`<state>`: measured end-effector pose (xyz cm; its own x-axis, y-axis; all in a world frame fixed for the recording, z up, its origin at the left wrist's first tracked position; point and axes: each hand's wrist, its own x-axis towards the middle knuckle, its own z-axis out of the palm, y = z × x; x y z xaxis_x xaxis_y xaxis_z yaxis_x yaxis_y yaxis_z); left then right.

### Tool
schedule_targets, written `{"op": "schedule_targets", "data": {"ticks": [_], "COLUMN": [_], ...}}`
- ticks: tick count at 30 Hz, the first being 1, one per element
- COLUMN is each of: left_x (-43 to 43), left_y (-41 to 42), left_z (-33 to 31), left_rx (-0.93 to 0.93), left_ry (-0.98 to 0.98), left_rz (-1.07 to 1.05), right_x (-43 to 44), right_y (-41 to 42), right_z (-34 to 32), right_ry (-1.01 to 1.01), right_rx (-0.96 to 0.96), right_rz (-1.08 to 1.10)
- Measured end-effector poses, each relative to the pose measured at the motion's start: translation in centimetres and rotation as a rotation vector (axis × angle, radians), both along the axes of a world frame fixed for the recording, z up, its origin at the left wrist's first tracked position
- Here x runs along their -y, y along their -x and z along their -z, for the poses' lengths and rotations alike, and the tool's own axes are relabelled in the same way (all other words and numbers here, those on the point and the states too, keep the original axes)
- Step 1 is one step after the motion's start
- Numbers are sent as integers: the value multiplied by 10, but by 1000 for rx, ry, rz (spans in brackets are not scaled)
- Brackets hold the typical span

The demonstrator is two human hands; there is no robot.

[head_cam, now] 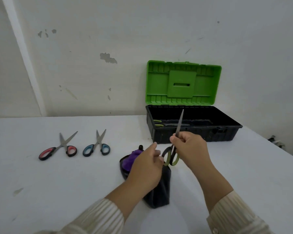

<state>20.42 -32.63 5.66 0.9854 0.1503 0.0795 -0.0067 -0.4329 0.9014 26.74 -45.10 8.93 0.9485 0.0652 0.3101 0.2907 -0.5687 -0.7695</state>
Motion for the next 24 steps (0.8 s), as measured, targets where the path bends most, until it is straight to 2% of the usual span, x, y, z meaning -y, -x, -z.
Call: {"op": "schedule_targets", "data": {"ticks": [3, 6, 8, 10, 13, 16, 20, 24], "left_x": [38, 66, 78, 85, 88, 87, 87, 87], "left_y": [-31, -57, -72, -86, -106, -119, -127, -131], "left_z": [10, 22, 30, 37, 47, 55, 62, 66], "left_rx": [-127, -259, -252, -189, -115, -32, 27, 51], "left_ry": [-228, -468, -653, -757, -767, -769, -750, -752], "left_rz": [136, 287, 357, 351, 310, 249, 151, 93], "right_x": [34, 60, 72, 81, 86, 82, 81, 85], "right_y": [-16, -31, -44, -63, -100, -149, -214, -264], "right_z": [9, 9, -2, -20, -52, -66, -48, -20], "right_ry": [173, 254, 320, 422, 650, 883, 1117, 1211], "right_rx": [-25, -38, 3, 95, 237, 288, 199, 100], "right_rz": [65, 74, 78, 72, 38, 5, -62, -122]}}
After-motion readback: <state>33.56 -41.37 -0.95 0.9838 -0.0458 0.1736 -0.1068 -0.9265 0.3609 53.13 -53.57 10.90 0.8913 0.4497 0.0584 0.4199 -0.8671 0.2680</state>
